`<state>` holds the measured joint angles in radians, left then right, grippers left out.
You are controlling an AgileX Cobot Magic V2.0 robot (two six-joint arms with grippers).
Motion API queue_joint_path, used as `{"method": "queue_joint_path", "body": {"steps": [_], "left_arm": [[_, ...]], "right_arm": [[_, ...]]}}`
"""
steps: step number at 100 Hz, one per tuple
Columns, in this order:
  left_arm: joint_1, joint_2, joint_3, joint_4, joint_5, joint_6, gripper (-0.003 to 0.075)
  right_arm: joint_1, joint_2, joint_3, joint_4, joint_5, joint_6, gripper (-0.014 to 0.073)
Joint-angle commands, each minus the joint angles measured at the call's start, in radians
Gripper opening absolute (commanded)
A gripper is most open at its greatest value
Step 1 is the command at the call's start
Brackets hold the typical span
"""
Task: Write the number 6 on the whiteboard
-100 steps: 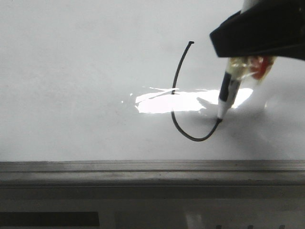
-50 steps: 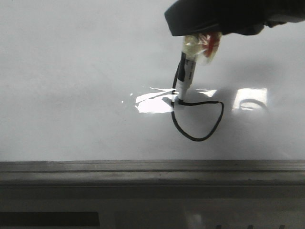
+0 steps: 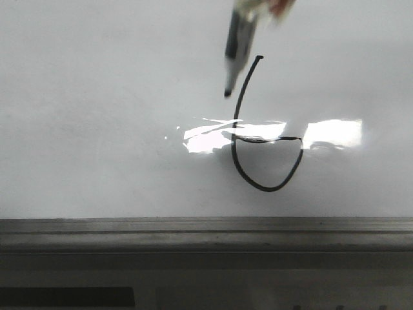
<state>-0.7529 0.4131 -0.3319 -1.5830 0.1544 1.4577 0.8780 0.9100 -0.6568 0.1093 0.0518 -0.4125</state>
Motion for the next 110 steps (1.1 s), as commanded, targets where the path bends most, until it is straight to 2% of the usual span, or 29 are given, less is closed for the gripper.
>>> {"method": "queue_joint_path", "body": {"steps": [1,7,19,26,43,57,67,83,110], "left_arm": [[-0.003,0.036,-0.025,-0.002,0.036,-0.011,0.0001],[-0.003,0.083,-0.027,0.021,0.065,-0.011,0.0071],[-0.003,0.216,-0.057,0.035,0.14,-0.011,0.0307],[-0.003,0.305,-0.095,0.046,0.204,0.028,0.0363],[-0.003,0.517,-0.201,0.032,0.442,0.299,0.0356],[-0.003,0.661,-0.256,-0.082,0.563,0.469,0.0356],[-0.003,0.739,-0.281,-0.161,0.637,0.509,0.0355],[-0.003,0.827,-0.312,-0.172,0.724,0.511,0.0355],[-0.003,0.85,-0.334,-0.191,0.746,0.628,0.0355]], "right_arm": [[0.023,-0.081,-0.081,-0.001,0.037,-0.01,-0.0071],[0.027,-0.107,-0.113,0.015,0.164,-0.01,-0.0071],[0.027,-0.129,-0.158,0.045,0.379,-0.01,-0.0071],[0.027,-0.131,-0.161,0.078,0.419,-0.01,-0.0071],[0.027,-0.131,-0.161,0.155,0.405,-0.01,-0.0071],[0.051,-0.131,-0.161,0.178,0.397,-0.014,-0.0071],[0.092,-0.131,-0.161,0.179,0.393,-0.014,-0.0071],[0.161,-0.122,-0.161,0.179,0.355,-0.014,-0.0071],[0.206,-0.09,-0.161,0.187,0.328,-0.014,-0.0071]]}}
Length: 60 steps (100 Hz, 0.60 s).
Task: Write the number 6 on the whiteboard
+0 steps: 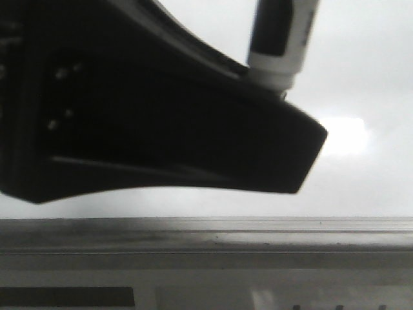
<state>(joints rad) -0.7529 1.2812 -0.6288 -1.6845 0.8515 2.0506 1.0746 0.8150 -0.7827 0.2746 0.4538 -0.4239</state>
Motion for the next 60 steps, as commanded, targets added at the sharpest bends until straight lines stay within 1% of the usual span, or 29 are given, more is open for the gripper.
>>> {"method": "queue_joint_path", "body": {"steps": [1,11,24,29,43,60], "left_arm": [[-0.003,-0.018,-0.037,-0.089,0.049,0.039,0.0355],[-0.003,-0.018,-0.037,-0.092,0.049,0.04,0.0342],[-0.003,-0.018,-0.037,-0.093,0.049,0.041,0.0292],[-0.003,-0.018,-0.037,-0.093,0.049,0.041,0.0283],[-0.003,-0.018,-0.037,-0.096,0.053,0.044,0.0284],[-0.003,-0.018,-0.037,-0.161,0.087,0.044,0.0283]], "right_arm": [[0.009,0.006,-0.035,0.022,-0.076,-0.003,-0.0071],[0.009,0.017,-0.035,0.022,-0.081,-0.003,-0.0071],[0.009,0.017,-0.035,0.033,-0.081,-0.003,-0.0071],[0.009,0.017,-0.035,0.033,-0.081,-0.003,-0.0071],[0.009,0.017,-0.035,0.033,-0.081,-0.003,-0.0071],[0.009,0.017,-0.035,0.035,-0.081,-0.003,-0.0071]]}}
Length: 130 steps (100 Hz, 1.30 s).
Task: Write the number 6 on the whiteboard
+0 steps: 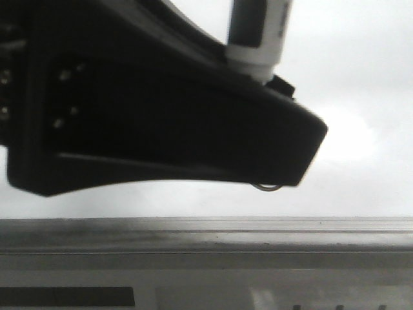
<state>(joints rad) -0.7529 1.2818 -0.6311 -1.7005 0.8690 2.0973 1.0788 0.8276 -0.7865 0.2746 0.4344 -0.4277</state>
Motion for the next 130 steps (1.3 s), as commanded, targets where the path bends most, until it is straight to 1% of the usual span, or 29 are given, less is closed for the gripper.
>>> {"method": "queue_joint_path", "body": {"steps": [1,12,17,24,48,53,80,87,94,101,105,111,117,130], "left_arm": [[-0.003,-0.018,-0.035,-0.148,0.072,-0.003,0.0283],[-0.003,-0.018,-0.035,-0.162,0.135,-0.003,0.0277],[-0.003,-0.018,-0.035,-0.162,0.154,-0.003,0.026],[-0.003,-0.018,-0.035,-0.162,0.175,-0.003,0.0209],[-0.003,-0.018,-0.035,-0.162,0.189,-0.003,-0.0013],[-0.003,-0.018,-0.035,-0.162,0.189,-0.003,-0.002],[-0.003,-0.018,-0.035,-0.128,0.172,-0.012,-0.0018],[-0.003,-0.018,-0.035,-0.128,0.172,-0.012,0.0006],[-0.003,-0.018,-0.035,-0.127,0.172,-0.023,0.0078],[-0.003,-0.018,-0.035,-0.127,0.166,-0.043,0.0186],[-0.003,-0.018,-0.035,-0.127,0.166,-0.059,0.0262],[-0.003,-0.018,-0.035,-0.125,0.168,-0.066,0.0314],[-0.003,-0.023,-0.035,-0.114,0.174,-0.066,0.0318],[-0.003,-0.055,-0.035,-0.08,0.174,-0.075,0.0277]], "right_arm": [[0.005,0.004,-0.031,0.035,-0.062,0.001,-0.0071],[0.005,0.004,-0.031,0.035,-0.069,0.001,-0.0071],[0.005,0.004,-0.031,0.035,-0.069,0.001,-0.0071],[0.005,0.004,-0.031,0.035,-0.073,0.001,-0.0071],[0.005,0.004,-0.031,0.035,-0.083,0.001,-0.0071],[0.005,0.004,-0.031,0.035,-0.083,0.001,-0.0071],[0.005,0.004,-0.031,0.035,-0.097,0.001,-0.0071],[0.005,0.004,-0.031,0.035,-0.097,0.001,-0.0071],[0.005,0.004,-0.031,0.035,-0.097,0.001,-0.0071],[0.005,0.004,-0.031,0.035,-0.097,0.001,-0.0071],[0.005,0.004,-0.031,0.035,-0.097,0.001,-0.0071],[0.005,0.004,-0.031,0.035,-0.097,0.001,-0.0071],[0.005,0.0,-0.031,0.035,-0.097,0.001,-0.0071],[0.005,-0.021,-0.031,0.035,-0.097,0.001,-0.0071]]}}
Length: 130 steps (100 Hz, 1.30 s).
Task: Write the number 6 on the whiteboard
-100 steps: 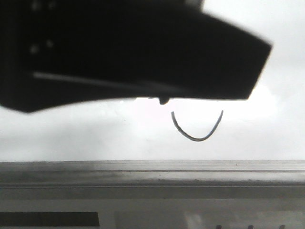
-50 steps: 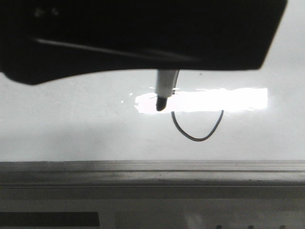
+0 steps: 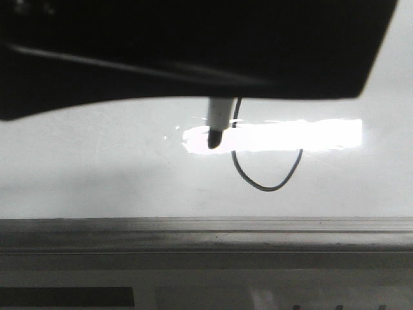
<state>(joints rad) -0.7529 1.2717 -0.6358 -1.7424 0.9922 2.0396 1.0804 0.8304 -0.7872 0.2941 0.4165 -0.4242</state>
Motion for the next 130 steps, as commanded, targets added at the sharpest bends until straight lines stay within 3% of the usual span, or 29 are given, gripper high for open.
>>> {"method": "queue_joint_path", "body": {"steps": [1,38,71,80,97,104,110,130], "left_arm": [[-0.003,-0.047,-0.03,-0.033,0.051,-0.021,0.0273],[-0.003,-0.077,-0.03,-0.035,0.047,-0.03,-0.0022],[-0.003,-0.077,-0.03,-0.058,0.045,-0.034,-0.002],[-0.003,-0.077,-0.03,-0.058,0.041,-0.045,-0.002],[-0.003,-0.077,-0.025,-0.019,-0.012,-0.053,-0.002],[-0.003,-0.077,-0.014,-0.007,-0.04,-0.053,-0.002],[-0.003,-0.077,-0.003,-0.007,-0.051,-0.053,-0.002],[-0.003,-0.077,0.044,-0.009,-0.064,-0.06,-0.002]], "right_arm": [[0.004,-0.027,-0.03,0.016,-0.079,-0.003,-0.0071],[0.004,-0.043,-0.03,0.014,-0.069,-0.003,-0.0071],[0.004,-0.043,-0.03,0.021,-0.043,-0.003,-0.0064],[0.004,-0.043,-0.03,0.021,-0.039,-0.003,0.0018],[0.002,-0.043,-0.03,0.021,-0.039,-0.003,0.0387],[0.0,-0.043,-0.03,0.017,-0.039,-0.003,0.0489],[0.0,-0.043,-0.03,0.015,-0.041,-0.003,0.0526],[0.0,-0.063,-0.039,-0.006,-0.066,-0.003,0.0526]]}}
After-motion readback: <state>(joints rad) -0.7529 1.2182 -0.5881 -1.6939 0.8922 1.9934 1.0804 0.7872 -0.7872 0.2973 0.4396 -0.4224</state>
